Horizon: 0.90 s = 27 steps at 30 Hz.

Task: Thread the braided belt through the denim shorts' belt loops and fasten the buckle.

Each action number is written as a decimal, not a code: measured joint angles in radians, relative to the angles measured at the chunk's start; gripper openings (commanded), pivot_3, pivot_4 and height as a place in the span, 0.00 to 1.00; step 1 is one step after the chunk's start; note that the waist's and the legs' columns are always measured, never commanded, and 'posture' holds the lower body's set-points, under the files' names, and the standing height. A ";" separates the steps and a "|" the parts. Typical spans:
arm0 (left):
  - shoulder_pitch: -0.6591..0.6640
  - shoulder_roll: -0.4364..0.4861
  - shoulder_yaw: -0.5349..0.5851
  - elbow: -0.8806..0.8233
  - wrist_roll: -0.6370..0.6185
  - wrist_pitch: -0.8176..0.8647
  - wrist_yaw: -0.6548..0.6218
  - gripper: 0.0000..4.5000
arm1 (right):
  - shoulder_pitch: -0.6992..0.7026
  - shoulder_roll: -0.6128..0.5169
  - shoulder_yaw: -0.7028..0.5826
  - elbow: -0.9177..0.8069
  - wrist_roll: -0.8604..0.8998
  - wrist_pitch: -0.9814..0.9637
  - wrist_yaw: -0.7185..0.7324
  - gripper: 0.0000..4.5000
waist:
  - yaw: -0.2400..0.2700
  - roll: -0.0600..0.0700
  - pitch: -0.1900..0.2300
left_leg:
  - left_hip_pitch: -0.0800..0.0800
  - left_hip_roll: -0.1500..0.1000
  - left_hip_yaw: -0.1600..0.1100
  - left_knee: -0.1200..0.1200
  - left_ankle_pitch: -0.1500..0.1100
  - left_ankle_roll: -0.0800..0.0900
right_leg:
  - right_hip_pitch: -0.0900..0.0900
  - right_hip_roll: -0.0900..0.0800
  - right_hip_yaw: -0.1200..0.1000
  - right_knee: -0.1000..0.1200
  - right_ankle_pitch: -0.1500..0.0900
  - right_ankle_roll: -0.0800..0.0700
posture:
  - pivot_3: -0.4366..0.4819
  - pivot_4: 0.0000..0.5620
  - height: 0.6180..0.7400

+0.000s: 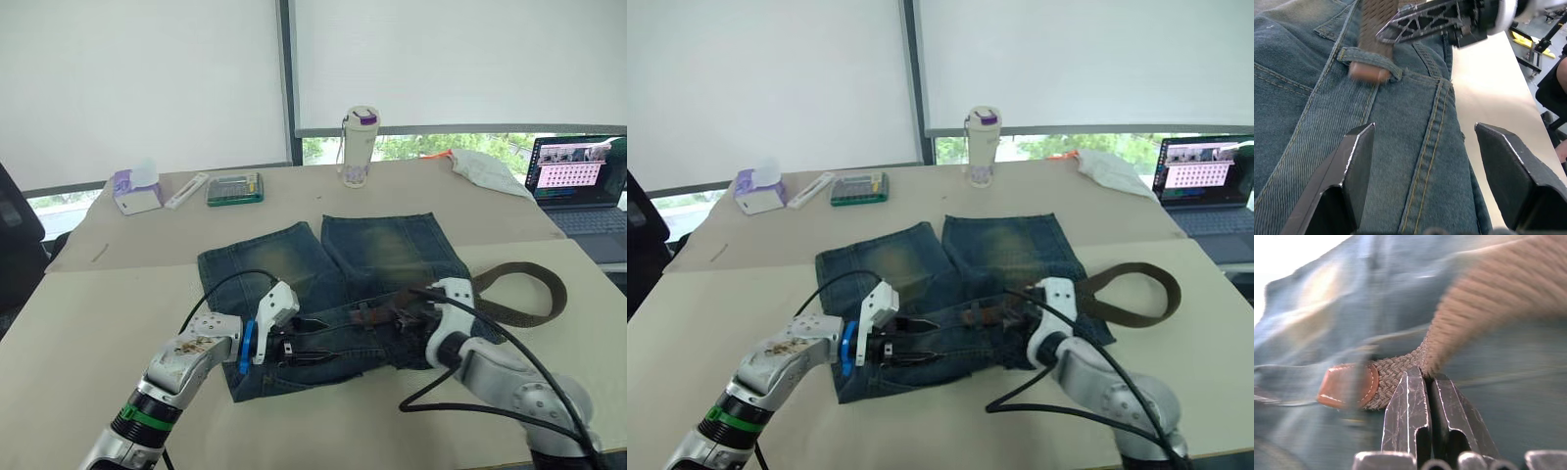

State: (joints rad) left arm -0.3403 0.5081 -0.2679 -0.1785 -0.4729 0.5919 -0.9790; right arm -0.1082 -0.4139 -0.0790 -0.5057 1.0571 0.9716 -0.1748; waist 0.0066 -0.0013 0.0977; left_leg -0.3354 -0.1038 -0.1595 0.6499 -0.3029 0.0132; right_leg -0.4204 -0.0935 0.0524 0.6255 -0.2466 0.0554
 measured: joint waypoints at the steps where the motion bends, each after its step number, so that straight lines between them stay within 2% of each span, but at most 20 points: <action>1: 0.000 -0.001 0.001 0.000 0.000 0.004 0.008 0.77 | -0.002 0.013 0.005 0.000 0.000 0.000 0.000 0.00 | 0.001 0.000 0.000 | 0.000 0.000 0.000 0.000 0.000 0.000 | 0.000 0.000 0.000 0.000 0.000 0.000 | 0.48 0.27 1.00; 5: -0.001 -0.016 0.024 0.012 -0.008 0.087 0.051 0.77 | -0.004 0.081 0.016 0.011 0.000 0.000 0.012 0.00 | 0.000 0.000 0.000 | 0.000 0.000 0.000 0.000 0.000 0.000 | 0.000 0.000 0.000 0.000 0.000 0.000 | 0.48 0.27 1.00; 10: -0.023 -0.099 0.087 0.054 -0.087 0.298 0.147 0.77 | -0.004 0.150 -0.013 0.047 0.008 -0.007 0.019 0.00 | -0.004 0.000 0.000 | 0.000 0.000 0.000 0.000 0.000 0.000 | -0.001 0.001 0.000 0.003 0.000 0.000 | 0.48 0.27 1.00; 16: -0.057 -0.187 0.165 0.083 -0.140 0.444 0.254 0.77 | -0.004 0.167 -0.035 0.056 0.009 -0.007 0.022 0.00 | -0.005 0.000 -0.001 | 0.000 0.000 0.000 0.000 0.000 -0.001 | -0.001 0.001 0.000 0.003 0.000 0.000 | 0.48 0.27 1.00; 27: -0.079 -0.179 0.201 0.082 -0.177 0.523 0.291 0.77 | 0.004 0.147 -0.034 0.058 -0.015 0.015 0.041 0.00 | -0.005 0.001 -0.001 | 0.001 -0.001 0.000 0.000 0.000 -0.001 | 0.000 0.000 0.000 0.003 0.000 0.000 | 0.48 0.27 1.00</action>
State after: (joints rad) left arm -0.4198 0.3287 -0.0668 -0.0961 -0.6501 1.1147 -0.6881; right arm -0.1038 -0.2671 -0.1126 -0.4481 1.0417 0.9861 -0.1342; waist 0.0018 -0.0008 0.0964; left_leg -0.3349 -0.1043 -0.1595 0.6502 -0.3025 0.0125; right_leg -0.4206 -0.0930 0.0521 0.6283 -0.2466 0.0555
